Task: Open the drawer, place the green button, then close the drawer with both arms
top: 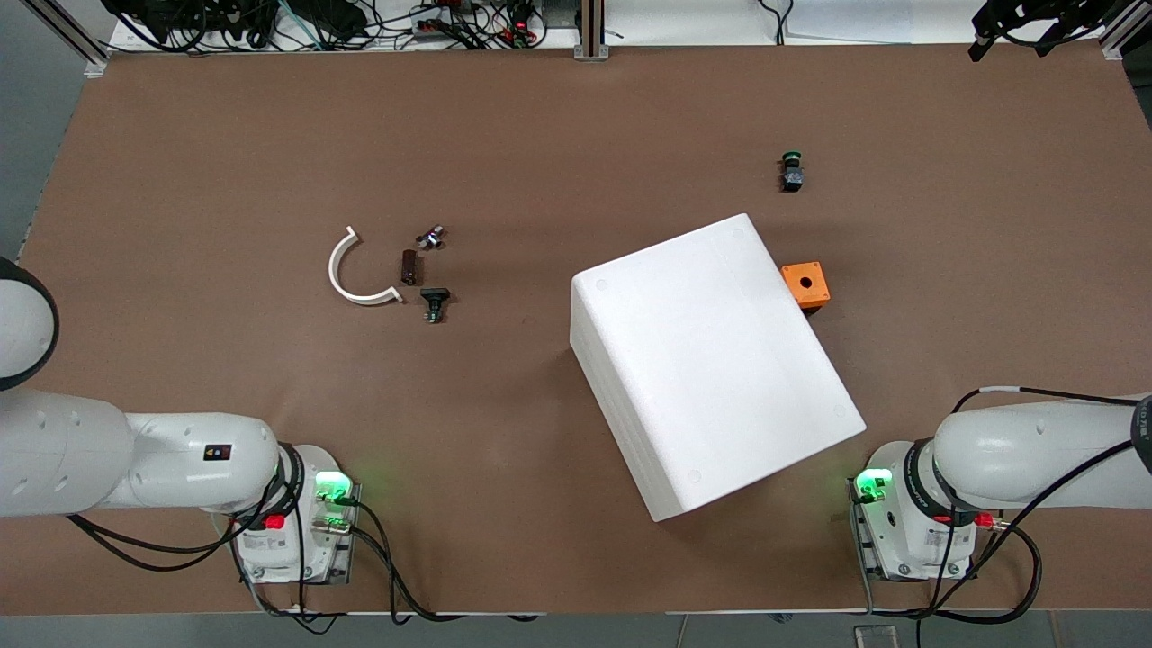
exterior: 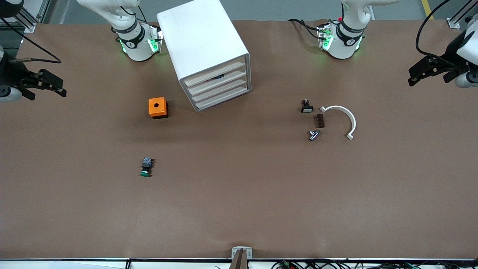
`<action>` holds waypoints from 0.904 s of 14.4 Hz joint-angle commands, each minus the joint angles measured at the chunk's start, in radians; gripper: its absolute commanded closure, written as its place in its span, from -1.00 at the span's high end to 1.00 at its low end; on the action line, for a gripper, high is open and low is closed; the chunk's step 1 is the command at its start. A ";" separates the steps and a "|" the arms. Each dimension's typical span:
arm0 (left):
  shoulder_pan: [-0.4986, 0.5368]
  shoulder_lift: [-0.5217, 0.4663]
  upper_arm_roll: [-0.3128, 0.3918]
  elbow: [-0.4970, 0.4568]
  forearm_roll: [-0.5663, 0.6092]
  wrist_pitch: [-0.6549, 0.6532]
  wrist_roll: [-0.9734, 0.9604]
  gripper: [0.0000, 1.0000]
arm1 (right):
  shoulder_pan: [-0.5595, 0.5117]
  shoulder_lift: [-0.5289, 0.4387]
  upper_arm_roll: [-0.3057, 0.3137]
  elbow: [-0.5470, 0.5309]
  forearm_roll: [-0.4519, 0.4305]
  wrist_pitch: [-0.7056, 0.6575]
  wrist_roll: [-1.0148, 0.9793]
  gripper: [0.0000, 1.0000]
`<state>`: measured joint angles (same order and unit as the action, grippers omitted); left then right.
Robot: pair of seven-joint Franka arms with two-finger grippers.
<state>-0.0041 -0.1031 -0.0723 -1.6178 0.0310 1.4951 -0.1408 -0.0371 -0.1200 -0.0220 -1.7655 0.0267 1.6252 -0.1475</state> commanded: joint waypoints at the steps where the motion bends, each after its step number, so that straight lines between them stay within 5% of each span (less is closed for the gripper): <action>1: 0.000 0.010 0.000 0.029 -0.011 -0.024 0.013 1.00 | -0.018 -0.027 0.014 -0.022 0.001 0.013 0.008 1.00; 6: -0.014 0.077 -0.009 0.033 -0.012 -0.024 0.000 1.00 | -0.017 -0.029 0.014 -0.022 -0.021 0.024 0.008 1.00; 13: -0.069 0.304 -0.089 0.027 -0.016 0.083 -0.090 1.00 | -0.018 -0.027 0.014 -0.022 -0.021 0.015 0.014 1.00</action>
<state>-0.0468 0.1498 -0.1533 -1.6180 0.0306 1.5606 -0.1685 -0.0373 -0.1224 -0.0220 -1.7667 0.0154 1.6396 -0.1474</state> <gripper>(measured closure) 0.000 0.000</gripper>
